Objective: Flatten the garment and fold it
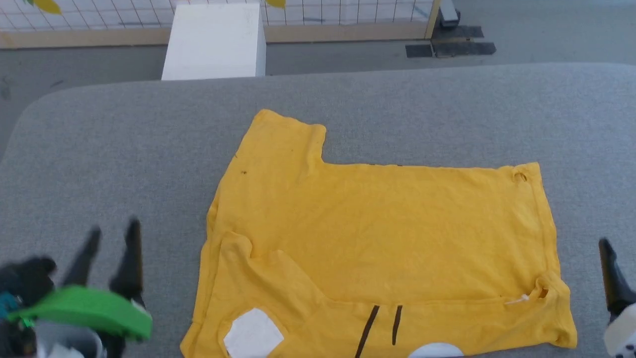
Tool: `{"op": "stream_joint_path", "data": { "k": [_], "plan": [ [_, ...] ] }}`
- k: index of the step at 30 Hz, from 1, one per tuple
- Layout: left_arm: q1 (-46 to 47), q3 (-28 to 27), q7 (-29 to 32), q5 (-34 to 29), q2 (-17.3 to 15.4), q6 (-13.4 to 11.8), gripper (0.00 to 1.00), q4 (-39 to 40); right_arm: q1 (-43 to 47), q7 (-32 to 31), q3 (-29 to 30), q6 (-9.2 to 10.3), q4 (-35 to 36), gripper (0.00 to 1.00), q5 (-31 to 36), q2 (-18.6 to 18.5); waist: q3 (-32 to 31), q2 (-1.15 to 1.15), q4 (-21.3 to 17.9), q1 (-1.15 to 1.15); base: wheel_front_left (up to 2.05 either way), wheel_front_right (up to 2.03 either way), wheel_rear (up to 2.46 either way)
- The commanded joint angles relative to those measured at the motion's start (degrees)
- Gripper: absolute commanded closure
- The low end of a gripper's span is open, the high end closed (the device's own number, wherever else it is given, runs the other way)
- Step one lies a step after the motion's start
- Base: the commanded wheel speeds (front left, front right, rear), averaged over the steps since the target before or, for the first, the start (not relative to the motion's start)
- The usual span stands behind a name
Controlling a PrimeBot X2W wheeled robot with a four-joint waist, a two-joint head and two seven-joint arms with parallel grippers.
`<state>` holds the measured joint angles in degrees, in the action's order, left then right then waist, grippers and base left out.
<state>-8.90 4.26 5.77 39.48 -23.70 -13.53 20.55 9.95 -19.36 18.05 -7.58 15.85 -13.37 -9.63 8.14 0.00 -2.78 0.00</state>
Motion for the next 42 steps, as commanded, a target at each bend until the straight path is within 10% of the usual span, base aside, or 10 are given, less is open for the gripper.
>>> {"op": "stream_joint_path", "data": {
  "k": [1,8,19,41,42],
  "plan": [
    [3.9,-0.3,-0.6,-1.7,-1.1,0.1,0.0,0.8,-1.7,1.1,-0.6,0.09,0.8,0.0,0.6,0.6,2.6,0.0,-0.7,0.0,0.0,0.0,0.0],
    [29.2,3.7,3.4,-7.9,-8.0,5.9,0.0,-2.2,-8.3,5.3,-4.2,0.09,4.0,0.0,2.9,1.8,10.8,0.0,-2.2,0.0,0.0,0.0,0.0],
    [61.1,14.8,19.2,-6.5,-7.2,16.7,0.0,-20.6,-13.6,7.8,-8.4,0.09,5.2,0.0,4.7,3.2,20.5,0.0,-5.7,0.0,0.0,0.0,0.0],
    [64.9,21.0,33.9,-4.1,-11.4,19.2,0.0,-33.8,-16.4,8.7,-9.3,0.09,6.0,0.0,5.0,4.4,30.2,0.0,-9.6,0.0,0.0,0.0,0.0],
    [64.6,21.3,34.0,-3.9,-11.6,19.4,0.72,-33.7,-16.6,8.6,-9.3,0.09,6.0,0.0,5.1,4.3,30.3,0.0,-9.6,0.0,0.0,0.0,0.0]
  ]
}}
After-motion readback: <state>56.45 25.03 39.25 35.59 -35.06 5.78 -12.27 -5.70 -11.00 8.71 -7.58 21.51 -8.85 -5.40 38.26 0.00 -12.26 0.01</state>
